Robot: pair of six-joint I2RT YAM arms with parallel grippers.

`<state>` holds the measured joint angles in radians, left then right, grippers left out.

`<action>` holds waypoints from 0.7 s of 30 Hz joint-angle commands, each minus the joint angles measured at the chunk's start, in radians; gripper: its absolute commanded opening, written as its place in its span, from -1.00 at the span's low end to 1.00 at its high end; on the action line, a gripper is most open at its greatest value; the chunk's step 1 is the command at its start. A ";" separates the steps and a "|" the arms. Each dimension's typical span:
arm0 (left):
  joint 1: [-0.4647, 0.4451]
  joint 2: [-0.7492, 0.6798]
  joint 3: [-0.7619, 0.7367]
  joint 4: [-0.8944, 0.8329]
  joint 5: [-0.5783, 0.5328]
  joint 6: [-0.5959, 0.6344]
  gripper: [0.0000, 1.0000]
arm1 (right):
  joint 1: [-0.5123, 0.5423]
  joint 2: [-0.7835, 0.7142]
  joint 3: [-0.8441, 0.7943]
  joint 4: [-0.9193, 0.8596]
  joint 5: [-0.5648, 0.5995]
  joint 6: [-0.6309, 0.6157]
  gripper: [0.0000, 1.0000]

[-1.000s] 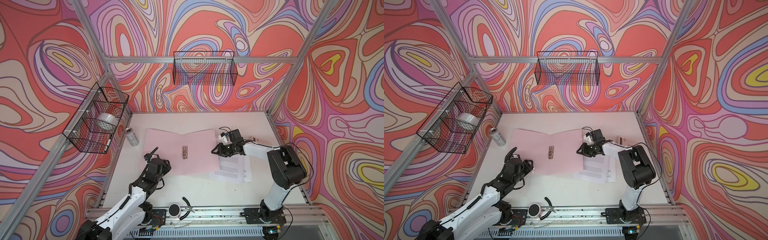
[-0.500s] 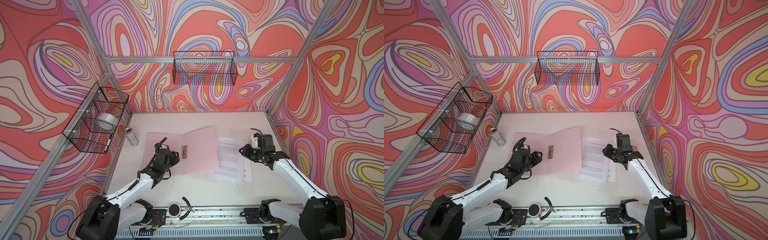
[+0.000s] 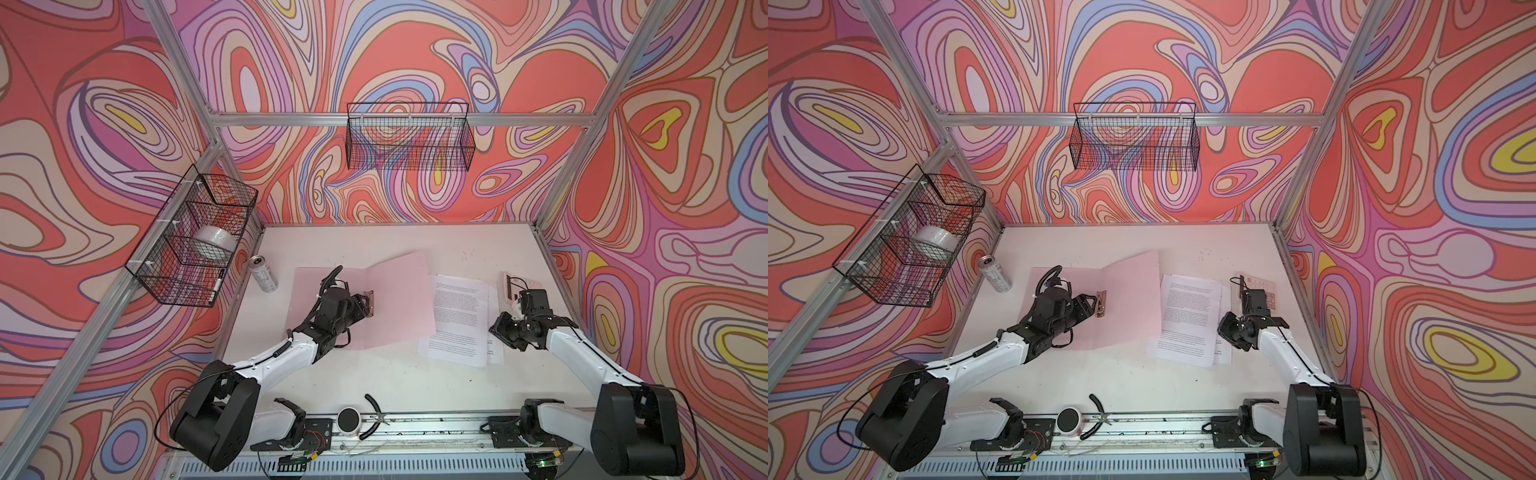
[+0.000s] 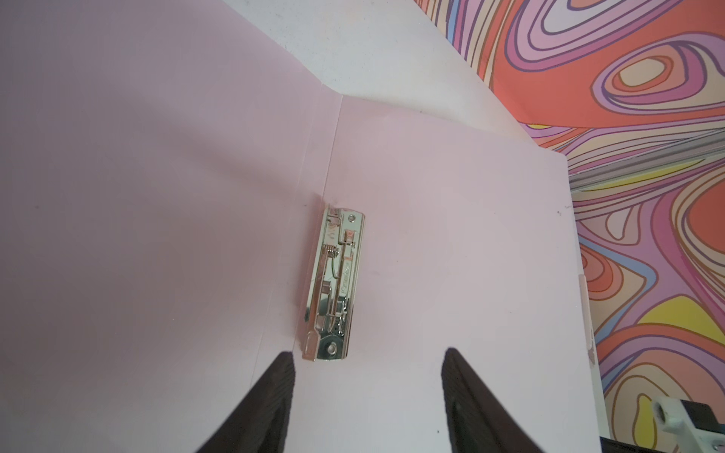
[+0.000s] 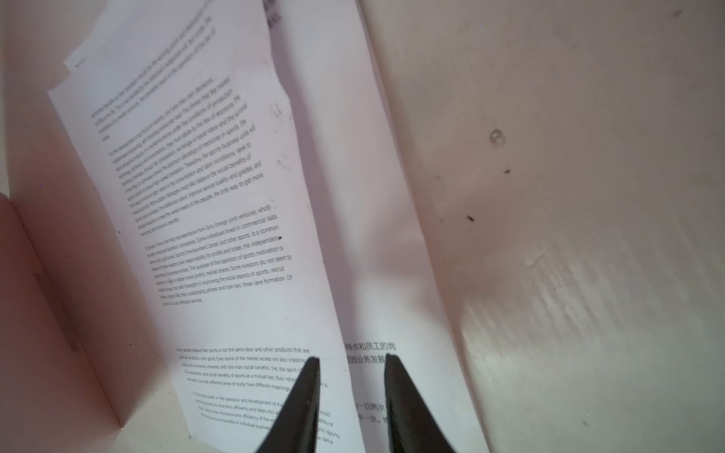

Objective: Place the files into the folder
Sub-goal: 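Grasp the edge of the printed paper stack with the right gripper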

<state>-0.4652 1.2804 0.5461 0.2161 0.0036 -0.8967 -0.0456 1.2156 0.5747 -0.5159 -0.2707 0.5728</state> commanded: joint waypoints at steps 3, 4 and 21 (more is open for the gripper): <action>-0.003 0.011 0.019 0.014 0.004 0.016 0.21 | -0.017 0.053 -0.034 0.132 -0.068 0.033 -0.36; -0.004 0.011 0.018 0.014 0.005 0.016 0.21 | -0.017 0.058 -0.036 0.145 -0.078 0.037 -0.36; -0.003 0.043 0.015 0.026 0.006 0.007 0.20 | -0.029 0.151 -0.066 0.314 -0.211 0.081 -0.37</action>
<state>-0.4652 1.3144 0.5461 0.2214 0.0040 -0.8932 -0.0654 1.3567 0.5282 -0.2642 -0.4362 0.6323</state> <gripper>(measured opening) 0.601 0.316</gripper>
